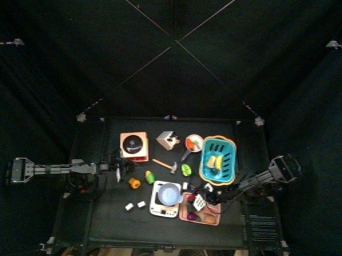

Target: Place apple in bowl

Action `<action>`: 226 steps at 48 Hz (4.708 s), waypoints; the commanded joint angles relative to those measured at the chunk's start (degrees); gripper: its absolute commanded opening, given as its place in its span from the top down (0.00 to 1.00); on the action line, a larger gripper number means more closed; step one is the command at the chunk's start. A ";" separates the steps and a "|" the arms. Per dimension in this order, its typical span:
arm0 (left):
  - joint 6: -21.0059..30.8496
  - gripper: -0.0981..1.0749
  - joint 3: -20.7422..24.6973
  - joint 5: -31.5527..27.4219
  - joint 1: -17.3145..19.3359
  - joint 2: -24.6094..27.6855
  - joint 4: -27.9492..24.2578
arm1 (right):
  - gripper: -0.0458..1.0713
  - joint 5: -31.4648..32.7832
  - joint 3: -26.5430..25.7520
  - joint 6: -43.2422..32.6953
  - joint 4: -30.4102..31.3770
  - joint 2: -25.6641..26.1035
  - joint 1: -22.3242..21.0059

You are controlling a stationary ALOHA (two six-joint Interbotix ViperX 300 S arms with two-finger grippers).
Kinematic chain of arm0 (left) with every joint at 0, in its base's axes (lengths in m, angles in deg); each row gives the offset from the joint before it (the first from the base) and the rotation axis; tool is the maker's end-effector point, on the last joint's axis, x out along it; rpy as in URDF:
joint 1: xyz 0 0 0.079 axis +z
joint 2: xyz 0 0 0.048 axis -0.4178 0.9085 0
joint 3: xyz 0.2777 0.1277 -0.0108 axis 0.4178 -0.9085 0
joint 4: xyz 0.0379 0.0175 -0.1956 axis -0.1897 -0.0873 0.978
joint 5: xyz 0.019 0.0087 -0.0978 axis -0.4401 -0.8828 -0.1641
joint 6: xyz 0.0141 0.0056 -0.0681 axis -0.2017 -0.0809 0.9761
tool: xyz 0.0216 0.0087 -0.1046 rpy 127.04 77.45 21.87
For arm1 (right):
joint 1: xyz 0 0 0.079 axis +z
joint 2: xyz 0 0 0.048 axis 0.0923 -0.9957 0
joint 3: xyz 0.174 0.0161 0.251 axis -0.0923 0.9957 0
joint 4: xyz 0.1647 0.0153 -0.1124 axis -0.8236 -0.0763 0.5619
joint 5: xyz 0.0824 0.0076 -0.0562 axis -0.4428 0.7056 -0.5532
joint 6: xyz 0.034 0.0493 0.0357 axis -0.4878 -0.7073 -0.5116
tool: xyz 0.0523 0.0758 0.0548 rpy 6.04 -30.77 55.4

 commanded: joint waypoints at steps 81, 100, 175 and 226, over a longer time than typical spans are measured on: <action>-0.09 0.35 3.16 -7.38 3.08 0.09 -0.09 | 0.21 10.20 -11.78 20.04 -35.42 6.42 -23.82; 0.00 0.35 2.90 -7.65 3.25 0.09 0.09 | 0.21 15.12 -15.03 77.70 -80.68 1.14 -35.07; 0.00 0.35 2.11 -8.53 2.99 0.09 0.79 | 0.16 40.34 -42.36 108.72 -90.97 -29.97 -33.84; 0.09 0.35 2.02 -9.14 3.08 0.09 0.88 | 0.12 43.51 -43.86 105.21 -82.53 -28.39 -32.26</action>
